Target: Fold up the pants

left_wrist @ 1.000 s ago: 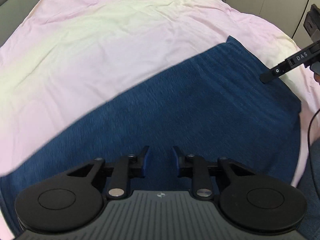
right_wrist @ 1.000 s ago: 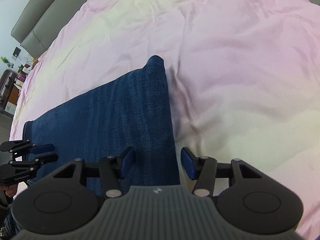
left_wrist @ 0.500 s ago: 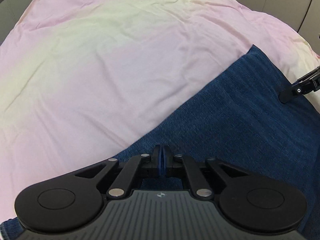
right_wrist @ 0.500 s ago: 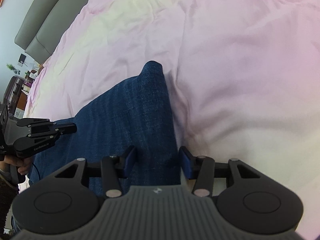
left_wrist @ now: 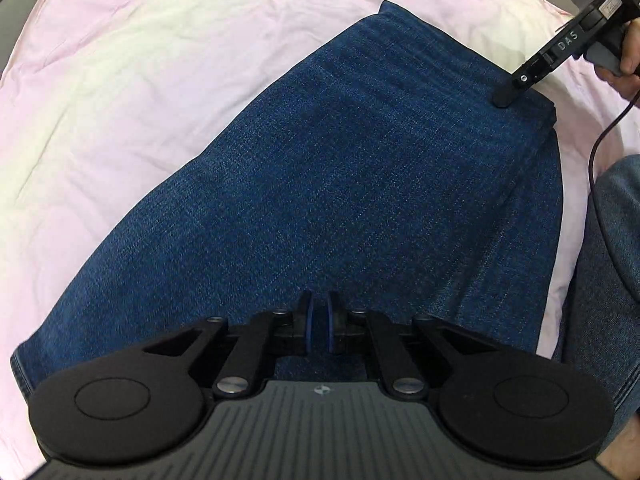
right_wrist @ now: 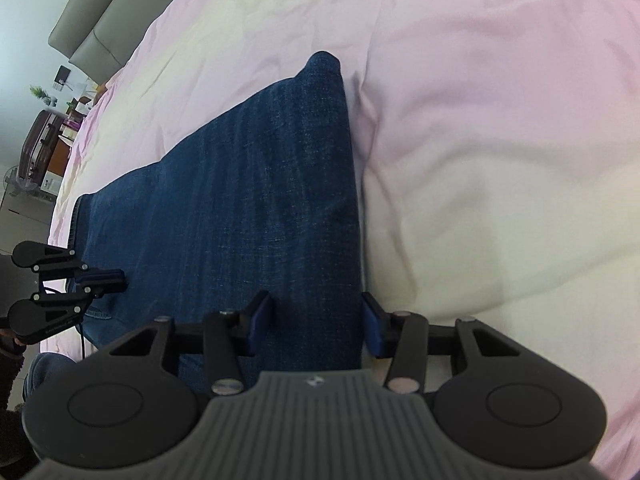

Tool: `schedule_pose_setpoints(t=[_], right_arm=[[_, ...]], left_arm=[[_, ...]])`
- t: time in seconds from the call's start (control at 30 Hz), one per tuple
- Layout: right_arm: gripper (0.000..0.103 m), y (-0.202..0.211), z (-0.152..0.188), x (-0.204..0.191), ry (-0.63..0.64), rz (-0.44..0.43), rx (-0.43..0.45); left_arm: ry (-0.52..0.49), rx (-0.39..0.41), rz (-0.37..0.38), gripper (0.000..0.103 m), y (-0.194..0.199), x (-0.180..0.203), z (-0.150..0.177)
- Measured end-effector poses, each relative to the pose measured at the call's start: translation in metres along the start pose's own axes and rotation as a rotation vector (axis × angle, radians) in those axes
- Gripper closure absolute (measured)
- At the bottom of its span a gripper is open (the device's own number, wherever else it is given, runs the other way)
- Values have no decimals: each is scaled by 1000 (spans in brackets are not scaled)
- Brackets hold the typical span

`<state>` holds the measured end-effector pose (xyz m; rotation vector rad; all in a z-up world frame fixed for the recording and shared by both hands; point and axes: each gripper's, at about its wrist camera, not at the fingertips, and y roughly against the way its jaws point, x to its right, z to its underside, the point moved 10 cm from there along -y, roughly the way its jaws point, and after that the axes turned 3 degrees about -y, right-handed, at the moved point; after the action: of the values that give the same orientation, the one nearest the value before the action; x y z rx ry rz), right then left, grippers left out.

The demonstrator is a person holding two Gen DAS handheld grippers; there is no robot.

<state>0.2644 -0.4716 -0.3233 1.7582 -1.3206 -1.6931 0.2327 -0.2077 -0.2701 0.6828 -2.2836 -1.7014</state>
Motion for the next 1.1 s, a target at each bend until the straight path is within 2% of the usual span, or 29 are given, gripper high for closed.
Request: schedule_pose_setpoints(t=[0.17,0.53,0.67,0.8,0.9,0.93,0.97,1.1], right_arm=[[60,-5,0,0,-26,13,18],[83,17,0,-23,16,55,67],[85,42,-4,-41,-12,21,84],[88,66,-9,-78,-19,-6,94],[89,84,-15,-115,-11,-35,112],[90,89,-16,-127,-5,-46,118],[90,94,-17,-142,0,-61,123],[90,104,-22,-217,72,-100,145]], left_arm=[[-33,-32,1,95,3,9,1],[-10,-41,12,95,-18,7,7],[-10,-25,8,95,-12,5,12],[-8,4,3,95,4,9,20],[-6,13,13,94,15,9,39],[-3,13,4,89,19,7,47],[4,18,-8,89,23,3,54],[108,85,-14,88,54,-22,82]])
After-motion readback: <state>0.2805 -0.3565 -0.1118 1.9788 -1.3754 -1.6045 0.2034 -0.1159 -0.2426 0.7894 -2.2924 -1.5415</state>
